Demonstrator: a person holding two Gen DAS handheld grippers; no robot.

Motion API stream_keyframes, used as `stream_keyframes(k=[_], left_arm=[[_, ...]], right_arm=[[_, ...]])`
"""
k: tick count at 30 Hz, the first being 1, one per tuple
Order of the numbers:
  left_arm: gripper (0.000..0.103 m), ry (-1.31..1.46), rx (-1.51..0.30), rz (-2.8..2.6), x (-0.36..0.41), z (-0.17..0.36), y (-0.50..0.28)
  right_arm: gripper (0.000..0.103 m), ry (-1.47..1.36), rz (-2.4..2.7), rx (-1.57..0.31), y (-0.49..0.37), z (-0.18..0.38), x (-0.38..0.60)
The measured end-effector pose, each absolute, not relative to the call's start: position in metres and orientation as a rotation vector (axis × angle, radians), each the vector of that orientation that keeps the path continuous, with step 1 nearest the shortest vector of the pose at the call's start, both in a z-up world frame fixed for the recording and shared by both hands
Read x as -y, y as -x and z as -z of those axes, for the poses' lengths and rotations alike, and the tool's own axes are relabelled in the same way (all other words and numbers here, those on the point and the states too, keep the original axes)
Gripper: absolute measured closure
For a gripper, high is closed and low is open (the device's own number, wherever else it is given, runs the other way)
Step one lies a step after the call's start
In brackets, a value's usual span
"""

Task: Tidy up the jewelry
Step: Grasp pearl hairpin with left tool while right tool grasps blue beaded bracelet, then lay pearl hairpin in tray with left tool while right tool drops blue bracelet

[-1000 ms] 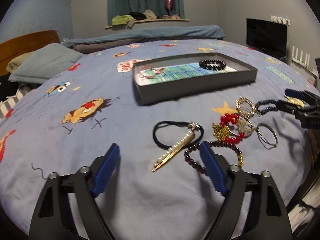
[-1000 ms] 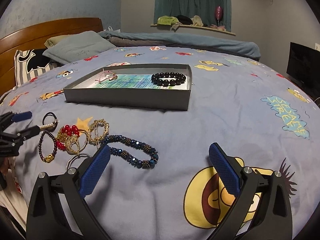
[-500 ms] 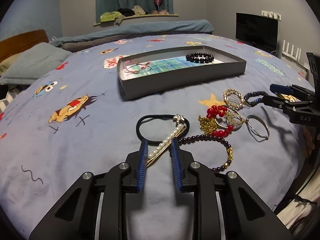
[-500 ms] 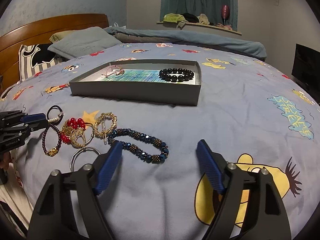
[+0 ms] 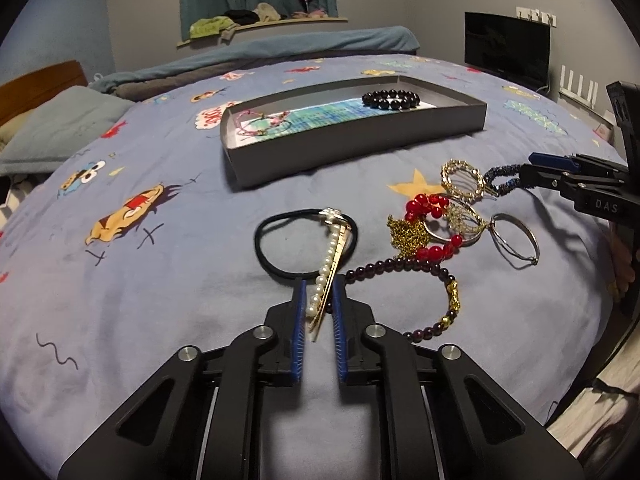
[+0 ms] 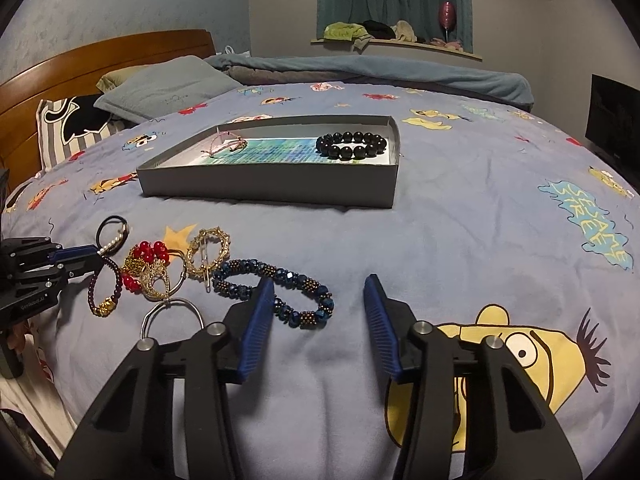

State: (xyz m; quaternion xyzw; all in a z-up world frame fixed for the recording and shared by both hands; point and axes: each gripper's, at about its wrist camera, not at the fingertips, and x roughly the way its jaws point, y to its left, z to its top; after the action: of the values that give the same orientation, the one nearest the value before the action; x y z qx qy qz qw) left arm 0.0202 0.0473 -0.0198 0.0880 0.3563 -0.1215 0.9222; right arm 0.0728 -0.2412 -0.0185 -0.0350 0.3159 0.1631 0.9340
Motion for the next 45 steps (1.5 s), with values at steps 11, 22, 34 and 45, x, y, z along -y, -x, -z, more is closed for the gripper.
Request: stream_keyframes(k=[11, 22, 34, 45], left_arm=[[0.092, -0.16, -0.741, 0.244, -0.054, 0.02, -0.022], [0.094, -0.172, -0.755, 0.24, -0.046, 0.023, -0.026], [0.094, -0.117, -0.657, 0.241, -0.061, 0.005, -0.013], [0.094, -0.101, -0.633, 0.269, -0.053, -0.034, -0.042]], right_arm=[[0.074, -0.001, -0.339, -0.669, -0.077, 0.017, 0.254], [0.092, 0.062, -0.374, -0.719, -0.077, 0.027, 0.24], [0.096, 0.012, -0.408, -0.598, -0.063, 0.002, 0.245], [0.096, 0.03, -0.428, -0.551, -0.077, -0.04, 0.237]])
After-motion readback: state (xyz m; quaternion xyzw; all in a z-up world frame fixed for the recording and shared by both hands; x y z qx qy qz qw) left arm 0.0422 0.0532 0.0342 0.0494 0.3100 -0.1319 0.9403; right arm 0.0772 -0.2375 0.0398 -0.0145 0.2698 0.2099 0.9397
